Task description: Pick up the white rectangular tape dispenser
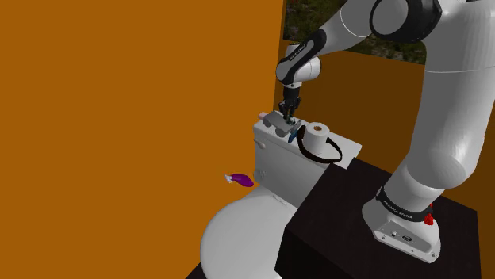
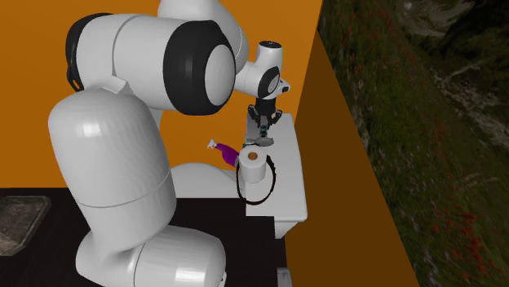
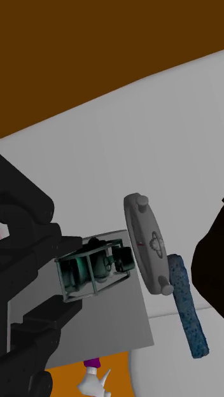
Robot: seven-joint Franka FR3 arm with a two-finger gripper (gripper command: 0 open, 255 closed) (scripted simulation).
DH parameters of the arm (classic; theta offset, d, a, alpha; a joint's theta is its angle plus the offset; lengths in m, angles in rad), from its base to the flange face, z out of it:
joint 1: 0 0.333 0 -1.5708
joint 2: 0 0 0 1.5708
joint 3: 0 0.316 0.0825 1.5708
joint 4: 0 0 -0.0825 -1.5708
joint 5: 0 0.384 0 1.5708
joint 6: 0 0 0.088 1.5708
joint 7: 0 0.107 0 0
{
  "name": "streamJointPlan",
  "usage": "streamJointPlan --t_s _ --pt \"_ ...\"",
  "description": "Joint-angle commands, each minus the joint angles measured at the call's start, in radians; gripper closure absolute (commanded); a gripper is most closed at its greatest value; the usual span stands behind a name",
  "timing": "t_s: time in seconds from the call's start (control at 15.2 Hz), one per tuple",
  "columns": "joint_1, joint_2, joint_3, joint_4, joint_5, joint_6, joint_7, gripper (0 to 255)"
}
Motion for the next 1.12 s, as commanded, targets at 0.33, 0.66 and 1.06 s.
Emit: streamJointPlan --t_s 0.33,0.66,1.06 --pt "0.007 -0.054 -0.010 0.012 -0.021 -0.065 0.014 255" --pt "0.012 -0.096 -0.016 0.028 -0.037 -0.122 0.025 255" --pt "0.015 -0.128 -0.020 0.046 -0.050 -0.171 0.034 255"
